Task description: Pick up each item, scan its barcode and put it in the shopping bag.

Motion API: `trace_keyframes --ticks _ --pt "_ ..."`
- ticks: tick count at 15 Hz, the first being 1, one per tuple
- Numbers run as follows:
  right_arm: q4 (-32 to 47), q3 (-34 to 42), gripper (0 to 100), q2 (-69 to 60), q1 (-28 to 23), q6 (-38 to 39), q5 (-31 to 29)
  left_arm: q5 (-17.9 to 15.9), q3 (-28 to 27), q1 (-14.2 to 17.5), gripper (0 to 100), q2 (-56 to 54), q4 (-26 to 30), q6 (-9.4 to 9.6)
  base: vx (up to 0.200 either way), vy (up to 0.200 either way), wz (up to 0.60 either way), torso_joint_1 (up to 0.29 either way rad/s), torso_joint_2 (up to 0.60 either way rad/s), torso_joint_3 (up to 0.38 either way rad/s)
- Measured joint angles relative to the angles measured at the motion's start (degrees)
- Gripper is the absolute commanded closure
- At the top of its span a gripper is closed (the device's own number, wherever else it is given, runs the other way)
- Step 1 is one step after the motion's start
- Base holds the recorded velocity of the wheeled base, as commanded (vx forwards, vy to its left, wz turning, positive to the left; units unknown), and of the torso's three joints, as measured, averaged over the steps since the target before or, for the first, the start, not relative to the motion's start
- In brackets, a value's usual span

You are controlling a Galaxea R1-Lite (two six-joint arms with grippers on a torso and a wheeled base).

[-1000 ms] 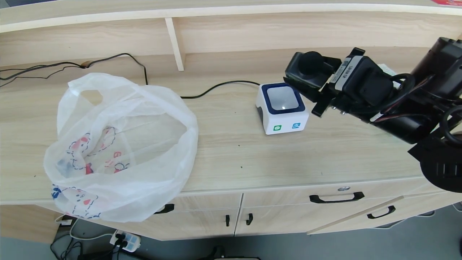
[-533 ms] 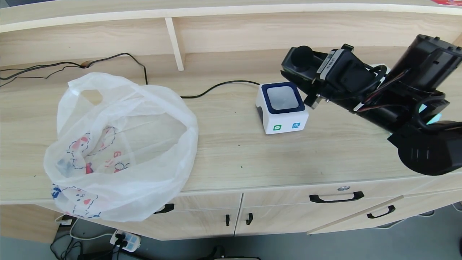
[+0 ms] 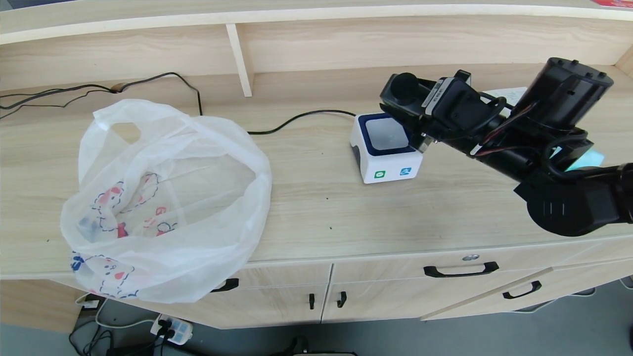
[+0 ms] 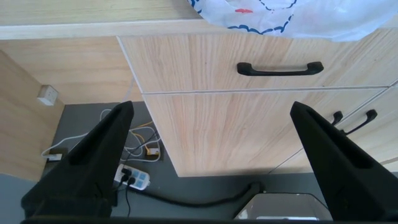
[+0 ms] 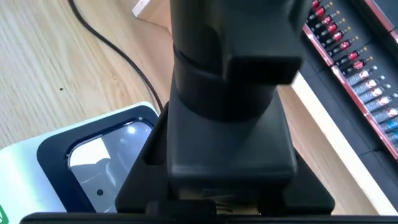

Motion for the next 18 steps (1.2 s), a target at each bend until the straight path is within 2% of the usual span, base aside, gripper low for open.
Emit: trace_keyframes --ticks 4,7,10,12,14,15,18 --pt "0.0 0.1 100 -0.6 0.9 2.3 -2.5 0.0 0.0 0.0 0 0.0 0.0 -0.21 0.000 0.000 0.00 0.000 0.00 0.000" --pt "-4.3 4.4 100 -2.9 6.0 9.9 -5.4 0.0 0.0 0.0 0 0.0 0.1 -0.38 0.000 0.000 0.00 0.000 0.00 0.000" --pt "-13.9 16.1 100 -7.0 11.1 18.2 -12.9 0.0 0.0 0.0 0 0.0 0.4 -0.35 -0.067 0.000 0.00 -0.001 0.00 0.001" --pt "-15.8 25.7 100 -12.0 12.9 22.4 -16.2 0.0 0.0 -0.1 0 0.0 0.5 -0.95 -0.200 0.000 0.00 0.005 0.01 -0.007" --pt "-16.7 33.4 100 -16.7 12.9 26.3 -19.6 0.0 0.0 0.0 0 0.0 0.5 -2.16 0.000 0.000 0.00 0.000 0.00 0.000" --pt "-17.2 35.7 100 -18.6 12.7 28.3 -21.2 0.0 0.0 0.0 0 0.0 0.5 -2.13 0.000 0.000 0.00 0.000 0.00 0.000" --pt "-17.1 37.1 100 -21.3 10.8 32.8 -22.9 0.0 0.0 0.0 0 0.0 0.6 -2.29 0.000 0.200 0.00 0.001 0.00 0.007"
